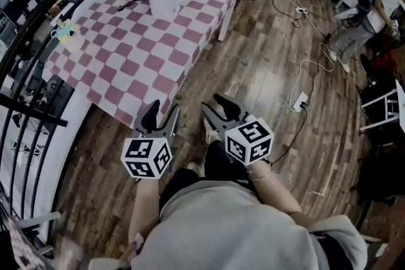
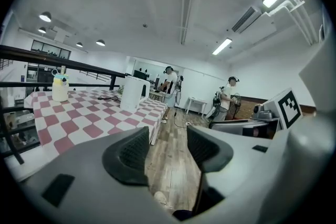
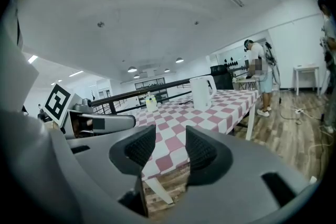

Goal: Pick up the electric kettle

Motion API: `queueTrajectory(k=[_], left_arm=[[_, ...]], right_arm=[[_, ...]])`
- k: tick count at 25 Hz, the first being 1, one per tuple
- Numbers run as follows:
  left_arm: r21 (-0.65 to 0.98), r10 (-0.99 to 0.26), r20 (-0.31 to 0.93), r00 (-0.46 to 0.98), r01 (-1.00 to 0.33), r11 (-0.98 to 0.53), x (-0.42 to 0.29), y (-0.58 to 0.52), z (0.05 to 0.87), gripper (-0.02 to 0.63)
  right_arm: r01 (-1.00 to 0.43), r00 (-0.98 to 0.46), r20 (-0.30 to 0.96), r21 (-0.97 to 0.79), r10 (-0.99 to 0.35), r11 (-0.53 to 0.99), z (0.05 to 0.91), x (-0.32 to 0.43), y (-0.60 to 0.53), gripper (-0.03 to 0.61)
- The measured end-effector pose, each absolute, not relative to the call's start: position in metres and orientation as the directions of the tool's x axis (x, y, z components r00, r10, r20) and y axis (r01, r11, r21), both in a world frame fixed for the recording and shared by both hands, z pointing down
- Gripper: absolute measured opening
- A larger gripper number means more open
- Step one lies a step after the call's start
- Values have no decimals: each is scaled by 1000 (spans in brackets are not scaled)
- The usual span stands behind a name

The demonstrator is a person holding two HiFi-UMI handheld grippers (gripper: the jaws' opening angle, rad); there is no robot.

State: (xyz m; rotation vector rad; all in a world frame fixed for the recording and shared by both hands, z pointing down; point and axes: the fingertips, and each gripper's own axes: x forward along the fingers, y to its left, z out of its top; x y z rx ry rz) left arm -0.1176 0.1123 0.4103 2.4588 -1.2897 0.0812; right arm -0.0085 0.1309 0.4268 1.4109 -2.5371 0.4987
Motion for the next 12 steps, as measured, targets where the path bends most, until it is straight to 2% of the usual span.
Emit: queueTrajectory(k=[12], left_arm=[[247, -853, 172, 493, -860, -447, -100, -14, 378, 225]], right_arm=[[-806, -592, 264, -187, -762, 561, 406, 20, -12, 171]])
